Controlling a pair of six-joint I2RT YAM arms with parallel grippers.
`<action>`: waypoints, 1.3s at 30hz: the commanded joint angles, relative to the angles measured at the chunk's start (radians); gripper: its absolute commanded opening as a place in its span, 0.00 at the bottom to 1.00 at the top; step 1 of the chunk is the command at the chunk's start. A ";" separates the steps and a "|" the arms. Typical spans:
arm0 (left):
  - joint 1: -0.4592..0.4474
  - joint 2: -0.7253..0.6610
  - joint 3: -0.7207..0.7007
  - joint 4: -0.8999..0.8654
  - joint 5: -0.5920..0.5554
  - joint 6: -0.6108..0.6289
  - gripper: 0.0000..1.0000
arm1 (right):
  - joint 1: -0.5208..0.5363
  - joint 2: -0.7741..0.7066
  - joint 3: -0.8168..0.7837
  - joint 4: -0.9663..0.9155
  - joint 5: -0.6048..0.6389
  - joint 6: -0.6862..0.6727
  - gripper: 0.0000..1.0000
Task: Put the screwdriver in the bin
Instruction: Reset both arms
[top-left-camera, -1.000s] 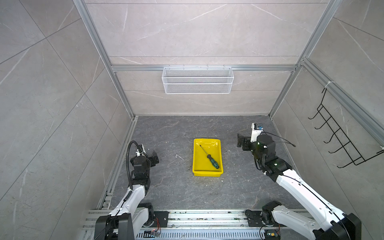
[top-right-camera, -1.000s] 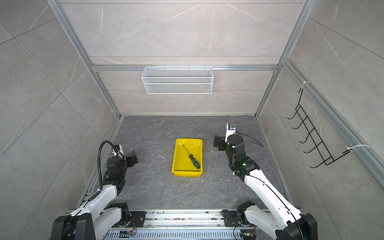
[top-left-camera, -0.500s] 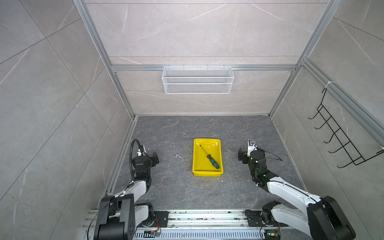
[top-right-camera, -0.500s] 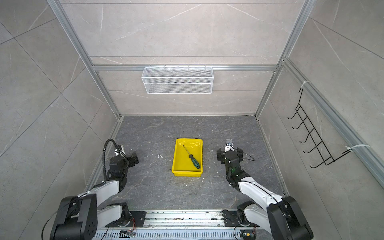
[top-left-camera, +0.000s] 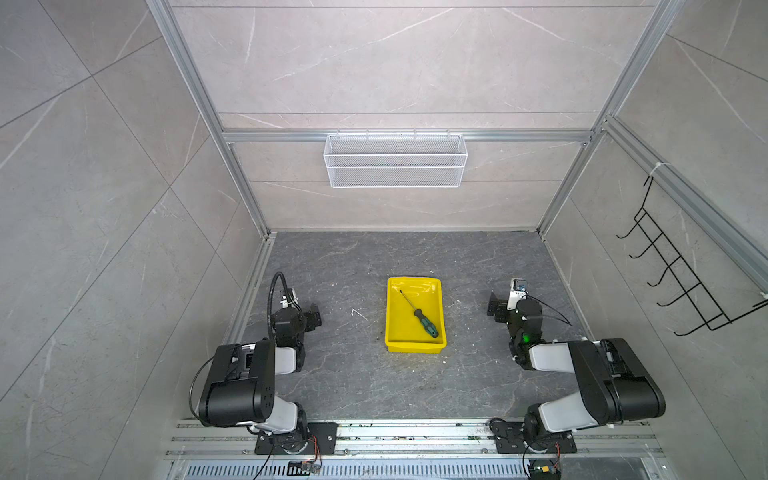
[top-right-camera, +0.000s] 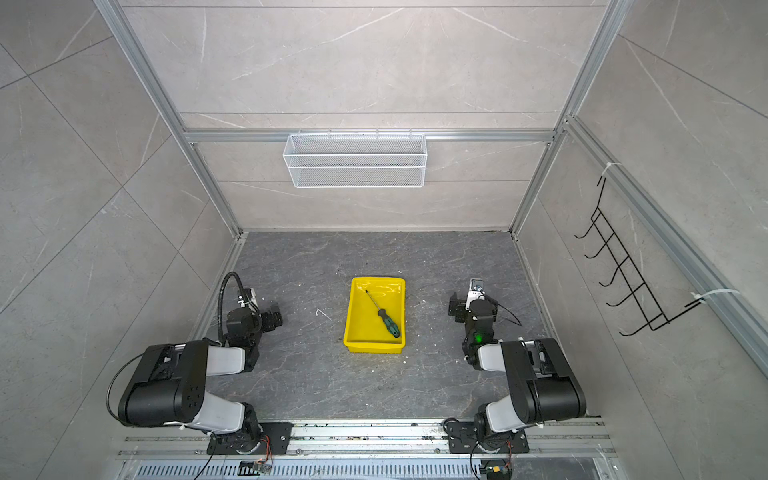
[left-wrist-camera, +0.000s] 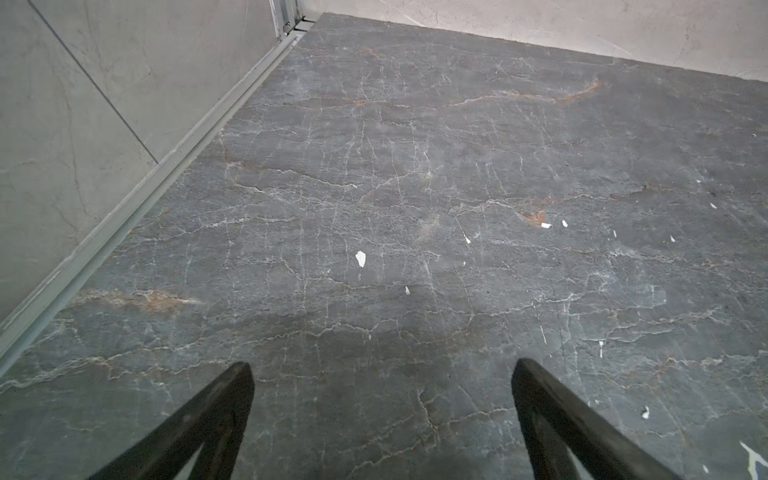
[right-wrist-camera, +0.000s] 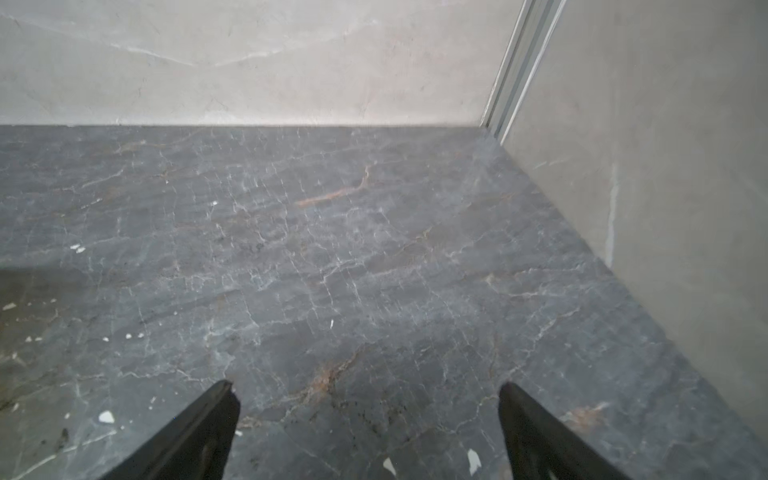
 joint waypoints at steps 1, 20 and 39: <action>0.004 0.002 0.051 0.046 0.030 0.030 1.00 | -0.017 0.018 0.022 0.041 -0.193 0.029 1.00; -0.009 0.003 0.062 0.024 0.008 0.043 1.00 | -0.018 0.013 0.031 0.013 -0.167 0.025 0.99; -0.021 0.004 0.064 0.022 -0.013 0.049 1.00 | -0.018 0.016 0.036 0.010 -0.165 0.027 1.00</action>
